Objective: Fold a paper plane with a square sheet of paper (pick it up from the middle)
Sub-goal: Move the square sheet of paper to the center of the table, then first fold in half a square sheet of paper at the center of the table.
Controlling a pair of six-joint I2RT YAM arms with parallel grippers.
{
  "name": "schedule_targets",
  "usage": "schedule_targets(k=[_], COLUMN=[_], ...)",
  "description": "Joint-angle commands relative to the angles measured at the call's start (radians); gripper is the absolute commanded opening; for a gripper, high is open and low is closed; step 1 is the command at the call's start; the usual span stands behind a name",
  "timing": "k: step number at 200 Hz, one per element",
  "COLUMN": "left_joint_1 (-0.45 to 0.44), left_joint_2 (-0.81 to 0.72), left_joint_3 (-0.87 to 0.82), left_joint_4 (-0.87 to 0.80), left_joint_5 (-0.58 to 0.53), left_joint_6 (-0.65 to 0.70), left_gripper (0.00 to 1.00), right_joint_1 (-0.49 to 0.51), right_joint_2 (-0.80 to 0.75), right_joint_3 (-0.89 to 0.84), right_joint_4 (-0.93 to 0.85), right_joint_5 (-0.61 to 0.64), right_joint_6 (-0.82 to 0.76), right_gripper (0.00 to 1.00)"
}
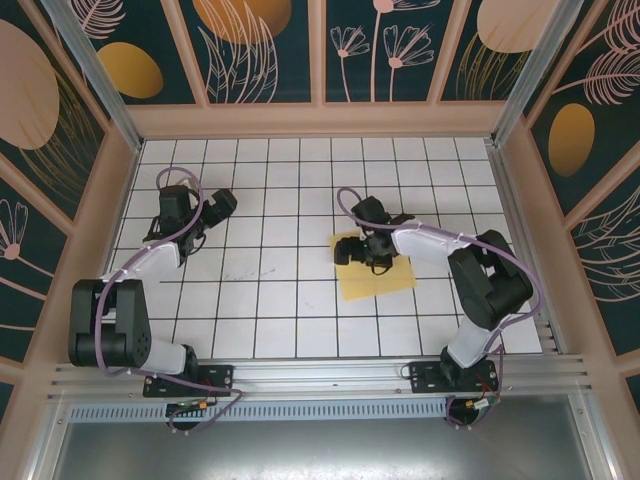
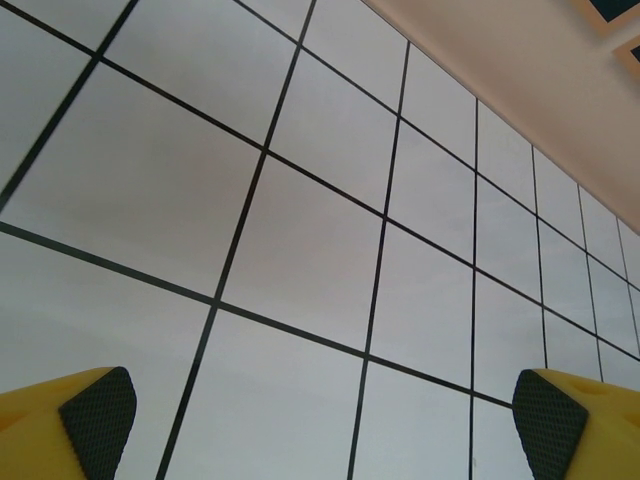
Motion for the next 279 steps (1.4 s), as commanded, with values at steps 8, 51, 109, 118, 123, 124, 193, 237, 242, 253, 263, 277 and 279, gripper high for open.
schedule_targets(k=[8, 51, 109, 118, 123, 124, 193, 237, 242, 253, 263, 277, 279], left_joint_1=[-0.001, -0.007, -0.013, -0.014, -0.014, -0.014, -0.026, -0.030, -0.030, -0.031, -0.031, -0.033, -0.032], left_joint_2=[0.013, 0.020, 0.038, 0.040, 0.039, 0.039, 0.046, 0.045, 0.045, 0.045, 0.046, 0.048, 0.046], left_joint_3=[0.002, -0.008, -0.009, -0.009, -0.009, -0.009, -0.005, -0.009, -0.009, -0.011, -0.011, -0.011, -0.011], left_joint_4=[0.038, 0.032, 0.038, 0.038, 0.038, 0.037, 0.037, 0.035, 0.035, 0.035, 0.037, 0.037, 0.036], left_joint_5=[0.041, 0.051, 0.059, 0.060, 0.060, 0.060, 0.064, 0.063, 0.063, 0.063, 0.062, 0.063, 0.063], left_joint_6=[-0.025, -0.026, -0.035, -0.036, -0.036, -0.036, -0.039, -0.039, -0.038, -0.039, -0.040, -0.041, -0.041], left_gripper=[0.99, 0.99, 0.98, 0.98, 0.99, 0.99, 0.99, 0.99, 0.99, 0.98, 0.98, 0.98, 0.99], right_joint_1=[-0.049, -0.081, -0.045, -0.045, -0.045, -0.045, -0.045, -0.050, -0.050, -0.052, -0.052, -0.052, -0.052], right_joint_2=[-0.034, 0.053, 0.109, 0.116, 0.120, 0.121, 0.199, 0.203, 0.204, 0.202, 0.202, 0.201, 0.201], right_joint_3=[0.076, 0.110, 0.135, 0.129, 0.126, 0.126, 0.080, 0.077, 0.078, 0.081, 0.083, 0.084, 0.085], right_joint_4=[-0.152, -0.207, -0.240, -0.237, -0.236, -0.236, -0.219, -0.214, -0.217, -0.219, -0.221, -0.223, -0.223], right_joint_5=[0.078, 0.088, 0.093, 0.097, 0.099, 0.099, 0.120, 0.158, 0.165, 0.178, 0.189, 0.197, 0.198], right_joint_6=[-0.062, -0.146, -0.153, -0.150, -0.149, -0.149, -0.141, -0.129, -0.127, -0.125, -0.122, -0.119, -0.119], right_gripper=[0.99, 0.99, 0.98, 0.98, 0.98, 0.98, 0.90, 0.83, 0.81, 0.79, 0.77, 0.74, 0.74])
